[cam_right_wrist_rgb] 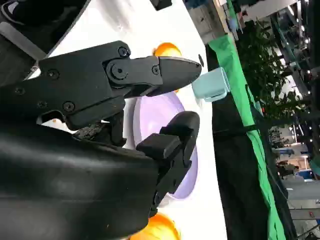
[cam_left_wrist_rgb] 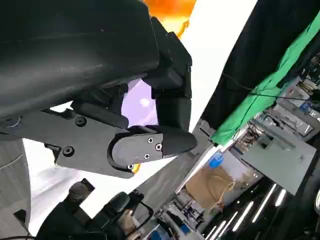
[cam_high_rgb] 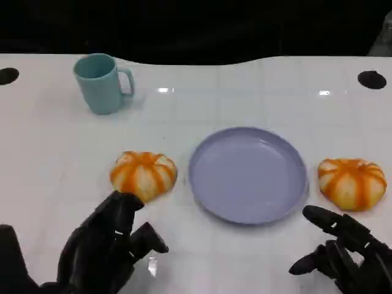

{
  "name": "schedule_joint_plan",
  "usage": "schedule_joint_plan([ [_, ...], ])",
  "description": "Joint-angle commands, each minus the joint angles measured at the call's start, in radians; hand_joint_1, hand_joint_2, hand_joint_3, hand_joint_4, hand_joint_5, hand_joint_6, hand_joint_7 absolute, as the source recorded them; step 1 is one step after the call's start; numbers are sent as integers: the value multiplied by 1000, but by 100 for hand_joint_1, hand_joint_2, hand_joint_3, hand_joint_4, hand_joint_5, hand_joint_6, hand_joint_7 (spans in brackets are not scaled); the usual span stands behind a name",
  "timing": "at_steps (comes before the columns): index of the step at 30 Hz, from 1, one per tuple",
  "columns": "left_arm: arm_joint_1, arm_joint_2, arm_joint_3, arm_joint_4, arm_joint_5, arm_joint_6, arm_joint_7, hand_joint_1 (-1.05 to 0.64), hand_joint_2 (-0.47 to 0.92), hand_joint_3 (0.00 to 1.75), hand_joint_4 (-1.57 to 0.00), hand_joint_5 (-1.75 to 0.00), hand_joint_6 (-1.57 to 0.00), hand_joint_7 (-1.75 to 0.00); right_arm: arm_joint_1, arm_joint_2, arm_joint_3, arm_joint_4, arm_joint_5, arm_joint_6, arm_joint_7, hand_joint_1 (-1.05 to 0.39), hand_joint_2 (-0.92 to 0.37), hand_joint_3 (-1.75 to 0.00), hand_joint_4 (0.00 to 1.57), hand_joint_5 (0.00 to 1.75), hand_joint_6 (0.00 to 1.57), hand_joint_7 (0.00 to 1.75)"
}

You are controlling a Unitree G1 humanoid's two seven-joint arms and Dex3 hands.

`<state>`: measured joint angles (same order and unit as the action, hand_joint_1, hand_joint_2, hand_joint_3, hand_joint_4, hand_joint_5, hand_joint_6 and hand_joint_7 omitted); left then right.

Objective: Grasp the bread from the table and place it into the plate.

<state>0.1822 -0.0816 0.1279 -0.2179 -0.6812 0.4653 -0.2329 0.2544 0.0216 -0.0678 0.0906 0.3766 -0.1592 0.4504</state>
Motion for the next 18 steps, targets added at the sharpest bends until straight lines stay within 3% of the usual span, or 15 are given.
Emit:
schedule_joint_plan([
  [1,-5,12,5,5,9,-3,4,-52,92,43,-73,-175,-58,-169,1,-11,-9,-3,5,3,1,-75,-92,-33,71,111,92,42],
  [18,-6,12,8,6,4,0,3,-52,92,42,-74,-175,-62,-162,1,-7,-10,-1,6,-3,1,-75,-92,-32,72,110,92,40],
])
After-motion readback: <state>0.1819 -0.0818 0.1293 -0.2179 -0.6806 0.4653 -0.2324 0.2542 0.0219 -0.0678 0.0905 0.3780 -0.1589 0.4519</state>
